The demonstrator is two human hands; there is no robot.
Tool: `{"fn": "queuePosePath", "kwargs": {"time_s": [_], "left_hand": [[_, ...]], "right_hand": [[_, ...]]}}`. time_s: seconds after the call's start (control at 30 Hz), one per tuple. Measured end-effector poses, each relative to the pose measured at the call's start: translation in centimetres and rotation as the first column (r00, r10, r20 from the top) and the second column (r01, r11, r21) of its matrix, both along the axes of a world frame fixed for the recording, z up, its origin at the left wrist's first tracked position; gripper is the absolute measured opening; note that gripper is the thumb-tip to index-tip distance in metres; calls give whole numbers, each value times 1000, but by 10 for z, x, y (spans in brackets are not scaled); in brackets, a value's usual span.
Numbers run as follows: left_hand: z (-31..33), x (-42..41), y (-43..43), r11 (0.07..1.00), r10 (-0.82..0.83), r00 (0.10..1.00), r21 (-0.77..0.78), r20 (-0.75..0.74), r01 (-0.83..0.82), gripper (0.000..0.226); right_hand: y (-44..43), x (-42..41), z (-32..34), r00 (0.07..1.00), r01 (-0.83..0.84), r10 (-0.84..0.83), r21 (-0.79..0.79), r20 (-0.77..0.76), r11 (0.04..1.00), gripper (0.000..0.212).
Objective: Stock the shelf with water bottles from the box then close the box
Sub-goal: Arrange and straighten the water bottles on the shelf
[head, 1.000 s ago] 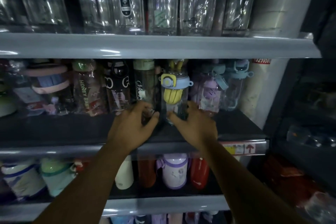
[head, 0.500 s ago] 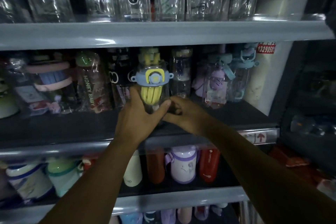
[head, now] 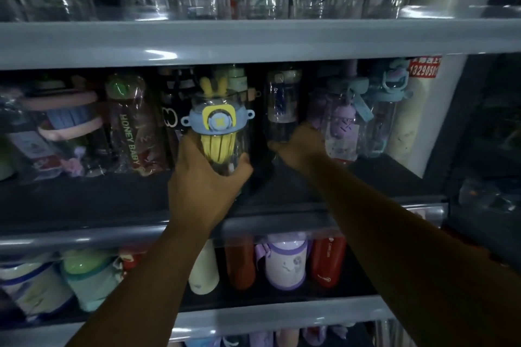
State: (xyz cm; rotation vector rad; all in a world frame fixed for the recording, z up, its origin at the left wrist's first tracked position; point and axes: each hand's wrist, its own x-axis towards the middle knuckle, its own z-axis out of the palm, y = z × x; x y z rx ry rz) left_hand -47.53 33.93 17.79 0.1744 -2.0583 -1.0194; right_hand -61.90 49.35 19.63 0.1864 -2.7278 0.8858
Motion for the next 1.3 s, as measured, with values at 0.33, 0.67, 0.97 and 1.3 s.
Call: {"fn": "queuePosePath", "kwargs": {"time_s": [0.33,0.67,0.97,1.3], "left_hand": [[-2,0,0,999,-9,1000,-33,-22,8,73],[-4,-2,-2,1000,-15,1000,-22,-9,14,63],[-7,-5,-6,999,-53,998,-4,-36,53,58],[-7,-8,-10,996,-93,995,9,-20,94,57]], "right_hand": [[-11,-23,-2,999,47,-48,-145,-6,988,58],[-14,-14,-8,986,117,-122,-51,-114,992,27],[-15,-19,-10,980,150,-141,53,-144,987,27],[-12,-13,0,998,14,-14,-12,-56,1000,32]]}}
